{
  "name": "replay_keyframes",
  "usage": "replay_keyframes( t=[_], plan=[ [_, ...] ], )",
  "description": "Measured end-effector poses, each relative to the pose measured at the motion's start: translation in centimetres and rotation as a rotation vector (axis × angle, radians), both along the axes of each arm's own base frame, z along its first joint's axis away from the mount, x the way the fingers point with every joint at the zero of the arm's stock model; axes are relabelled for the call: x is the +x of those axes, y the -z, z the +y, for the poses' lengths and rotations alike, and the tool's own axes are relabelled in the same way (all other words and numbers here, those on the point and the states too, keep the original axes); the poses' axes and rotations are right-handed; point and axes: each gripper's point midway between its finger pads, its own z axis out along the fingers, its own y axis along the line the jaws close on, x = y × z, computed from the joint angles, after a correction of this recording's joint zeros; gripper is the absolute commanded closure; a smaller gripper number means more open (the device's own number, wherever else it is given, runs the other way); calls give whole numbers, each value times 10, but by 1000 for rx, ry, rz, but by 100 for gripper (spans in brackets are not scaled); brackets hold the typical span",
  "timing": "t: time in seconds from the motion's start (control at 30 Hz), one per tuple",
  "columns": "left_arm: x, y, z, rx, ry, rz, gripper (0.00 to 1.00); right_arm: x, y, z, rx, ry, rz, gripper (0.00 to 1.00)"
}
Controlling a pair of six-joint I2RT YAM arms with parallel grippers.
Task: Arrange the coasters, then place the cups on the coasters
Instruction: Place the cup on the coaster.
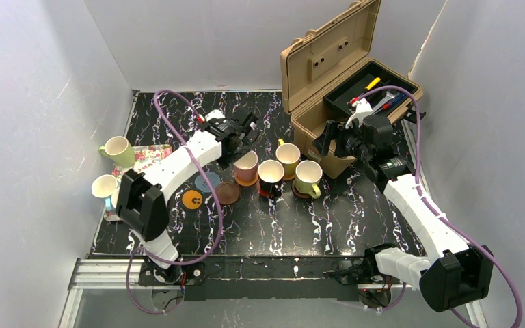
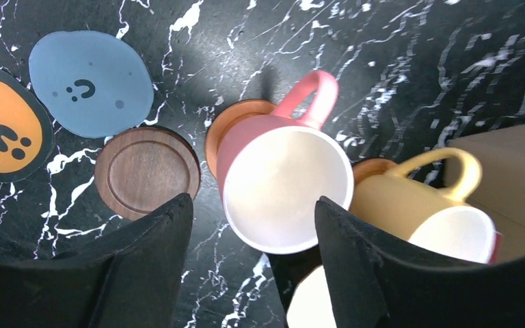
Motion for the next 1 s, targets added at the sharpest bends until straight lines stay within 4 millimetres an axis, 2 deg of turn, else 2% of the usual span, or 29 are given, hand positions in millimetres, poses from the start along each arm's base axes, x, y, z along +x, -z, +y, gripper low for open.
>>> replay_keyframes(
  t=[0.1,0.2,0.27,0.4,0.57,0.67,0.87,1.0],
  plan=[
    [-1,-22,2,-26,19,-53,24,0,0,0,0,0,0,8],
    [-1,-42,5,-37,46,-104,9,0,0,0,-2,-1,-1,8],
    [-1,-52,5,-33,83,-131,3,0,0,0,-3,-2,-1,8],
    [3,-59,4,-12,198,-143,2,-1,0,2,1,-12,0,8],
    [7,-53,5,-27,345,-139,2,-3,-1,5,10,-31,2,8],
    [7,-54,19,-43,404,-151,2,-4,-2,5,13,-35,-2,8],
    [17,-71,59,-126,440,-225,2,-5,-5,12,15,-46,-12,8],
    [30,-76,88,-145,431,-259,2,-9,-5,42,-14,-97,-14,8]
  ],
)
